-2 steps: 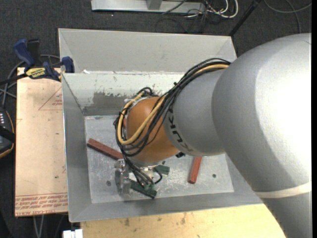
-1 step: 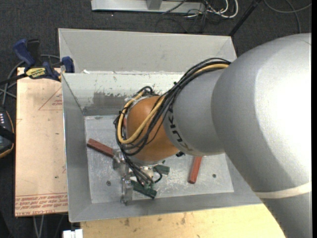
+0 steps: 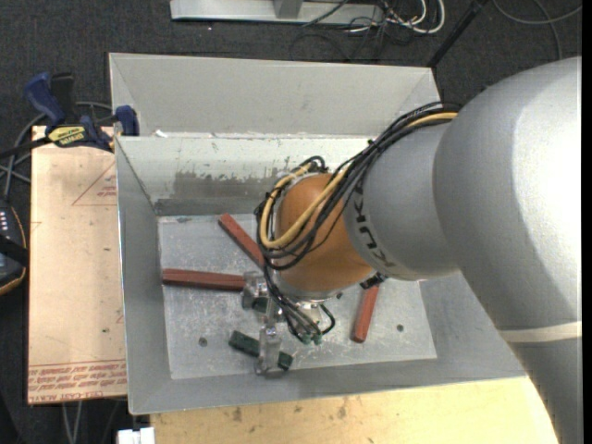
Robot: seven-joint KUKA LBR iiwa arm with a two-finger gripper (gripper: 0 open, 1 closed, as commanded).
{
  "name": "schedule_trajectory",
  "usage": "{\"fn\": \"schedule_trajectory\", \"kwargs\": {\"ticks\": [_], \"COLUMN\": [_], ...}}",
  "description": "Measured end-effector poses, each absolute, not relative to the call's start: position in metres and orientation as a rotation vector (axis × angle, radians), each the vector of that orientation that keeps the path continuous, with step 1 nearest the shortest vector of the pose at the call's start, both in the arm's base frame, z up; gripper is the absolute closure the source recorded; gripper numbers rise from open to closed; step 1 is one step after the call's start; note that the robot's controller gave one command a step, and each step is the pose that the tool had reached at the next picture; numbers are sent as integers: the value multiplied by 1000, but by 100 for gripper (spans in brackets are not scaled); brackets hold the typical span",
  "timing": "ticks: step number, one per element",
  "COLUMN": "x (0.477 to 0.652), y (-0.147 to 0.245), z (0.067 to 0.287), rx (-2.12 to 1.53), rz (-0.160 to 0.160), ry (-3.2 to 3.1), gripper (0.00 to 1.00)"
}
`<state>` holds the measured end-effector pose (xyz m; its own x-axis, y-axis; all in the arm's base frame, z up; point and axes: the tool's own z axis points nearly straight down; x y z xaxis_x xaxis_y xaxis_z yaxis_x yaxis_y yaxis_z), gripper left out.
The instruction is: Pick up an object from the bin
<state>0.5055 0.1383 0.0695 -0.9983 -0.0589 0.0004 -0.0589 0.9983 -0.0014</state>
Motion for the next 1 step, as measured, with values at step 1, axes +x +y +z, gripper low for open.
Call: {"fn": "schedule_trajectory", "kwargs": {"ticks": [1], "x": [505], "y": [142], "z": [70], "rx": [100], "rz": [-3], "ry": [-3140], "gripper": [100]}}
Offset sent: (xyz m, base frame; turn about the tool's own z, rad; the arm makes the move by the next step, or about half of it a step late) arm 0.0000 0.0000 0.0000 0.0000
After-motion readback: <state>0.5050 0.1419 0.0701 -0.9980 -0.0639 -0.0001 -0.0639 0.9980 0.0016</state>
